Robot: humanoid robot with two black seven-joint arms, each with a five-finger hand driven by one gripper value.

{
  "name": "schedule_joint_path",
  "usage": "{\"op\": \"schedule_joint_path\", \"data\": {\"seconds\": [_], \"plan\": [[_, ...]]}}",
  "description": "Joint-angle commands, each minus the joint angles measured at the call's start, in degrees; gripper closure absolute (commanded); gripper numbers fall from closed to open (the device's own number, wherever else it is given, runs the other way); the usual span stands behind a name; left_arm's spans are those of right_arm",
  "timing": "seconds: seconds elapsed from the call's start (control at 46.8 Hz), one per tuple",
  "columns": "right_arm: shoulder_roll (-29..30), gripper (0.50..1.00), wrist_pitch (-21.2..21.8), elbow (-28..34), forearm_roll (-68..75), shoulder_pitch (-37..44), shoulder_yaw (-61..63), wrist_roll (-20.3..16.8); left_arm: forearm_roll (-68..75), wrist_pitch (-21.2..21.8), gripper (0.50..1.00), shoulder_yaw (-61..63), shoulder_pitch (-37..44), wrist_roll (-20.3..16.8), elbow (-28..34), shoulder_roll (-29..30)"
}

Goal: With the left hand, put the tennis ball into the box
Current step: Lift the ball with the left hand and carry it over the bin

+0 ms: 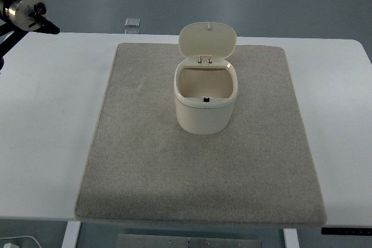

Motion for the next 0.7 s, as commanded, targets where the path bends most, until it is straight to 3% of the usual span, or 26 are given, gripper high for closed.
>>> {"op": "schedule_joint_path", "data": {"seconds": [0.0, 0.385, 0.684], "plan": [[0.0, 0.562, 0.0, -0.05, 0.0, 0.0, 0.0, 0.0, 0.31, -2.1, 1.0, -0.26, -1.12, 0.01, -2.81, -0.4], [0.0, 0.562, 0.0, -0.05, 0.0, 0.0, 0.0, 0.0, 2.15, -4.39, 1.0, 0.0, -2.0, -0.08, -17.49, -1.89], [0.0, 0.562, 0.0, -0.05, 0.0, 0.0, 0.0, 0.0, 6.9, -5.61, 1.0, 3.69, -1.39, 0.01, -22.06, -1.28]]}}
